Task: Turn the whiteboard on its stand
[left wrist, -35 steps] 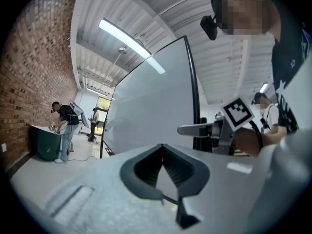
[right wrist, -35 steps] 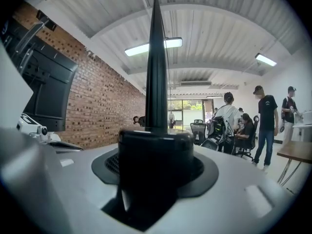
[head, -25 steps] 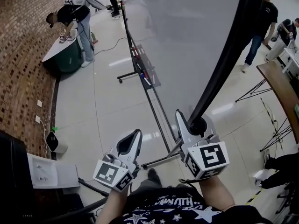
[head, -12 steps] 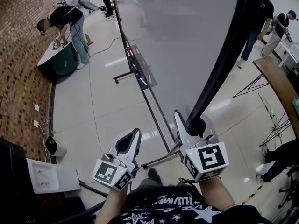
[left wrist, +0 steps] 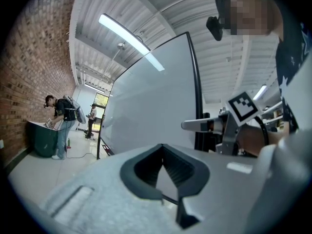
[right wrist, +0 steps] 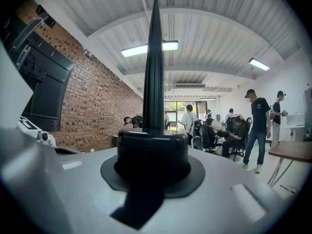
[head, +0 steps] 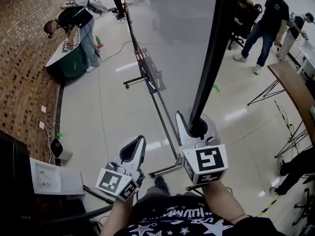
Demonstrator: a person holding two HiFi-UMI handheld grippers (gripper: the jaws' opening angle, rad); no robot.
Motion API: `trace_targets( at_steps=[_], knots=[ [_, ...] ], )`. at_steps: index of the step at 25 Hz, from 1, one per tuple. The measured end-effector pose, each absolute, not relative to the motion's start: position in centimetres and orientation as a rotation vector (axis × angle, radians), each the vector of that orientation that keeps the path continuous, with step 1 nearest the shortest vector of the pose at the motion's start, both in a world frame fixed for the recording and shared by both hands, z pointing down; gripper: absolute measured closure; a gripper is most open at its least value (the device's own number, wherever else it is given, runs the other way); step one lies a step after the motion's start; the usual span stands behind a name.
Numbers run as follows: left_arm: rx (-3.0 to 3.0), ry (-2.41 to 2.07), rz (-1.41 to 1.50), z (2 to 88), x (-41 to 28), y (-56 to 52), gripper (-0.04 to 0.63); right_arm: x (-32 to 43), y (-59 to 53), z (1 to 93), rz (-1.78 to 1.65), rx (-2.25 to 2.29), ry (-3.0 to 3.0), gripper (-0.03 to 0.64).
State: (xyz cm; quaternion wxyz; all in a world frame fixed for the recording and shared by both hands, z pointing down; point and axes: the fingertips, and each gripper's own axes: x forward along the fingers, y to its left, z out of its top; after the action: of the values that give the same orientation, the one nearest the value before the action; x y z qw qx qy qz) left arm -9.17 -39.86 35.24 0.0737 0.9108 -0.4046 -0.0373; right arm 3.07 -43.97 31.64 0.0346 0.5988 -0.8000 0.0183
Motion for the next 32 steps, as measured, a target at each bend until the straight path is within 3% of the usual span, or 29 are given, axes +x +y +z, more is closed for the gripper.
trace_targets(
  at_steps=[13, 32],
  knots=[
    [2.648, -1.466, -0.050, 34.4, -10.0, -32.6, 0.591, 2.9, -44.0, 31.2, 0.060, 1.841, -2.473, 0.506],
    [2.716, -1.351, -0.155, 33.9, -11.2, -25.6, 0.591, 6.0, -35.8, 32.4, 0.088, 1.850, -2.481, 0.505]
  ],
)
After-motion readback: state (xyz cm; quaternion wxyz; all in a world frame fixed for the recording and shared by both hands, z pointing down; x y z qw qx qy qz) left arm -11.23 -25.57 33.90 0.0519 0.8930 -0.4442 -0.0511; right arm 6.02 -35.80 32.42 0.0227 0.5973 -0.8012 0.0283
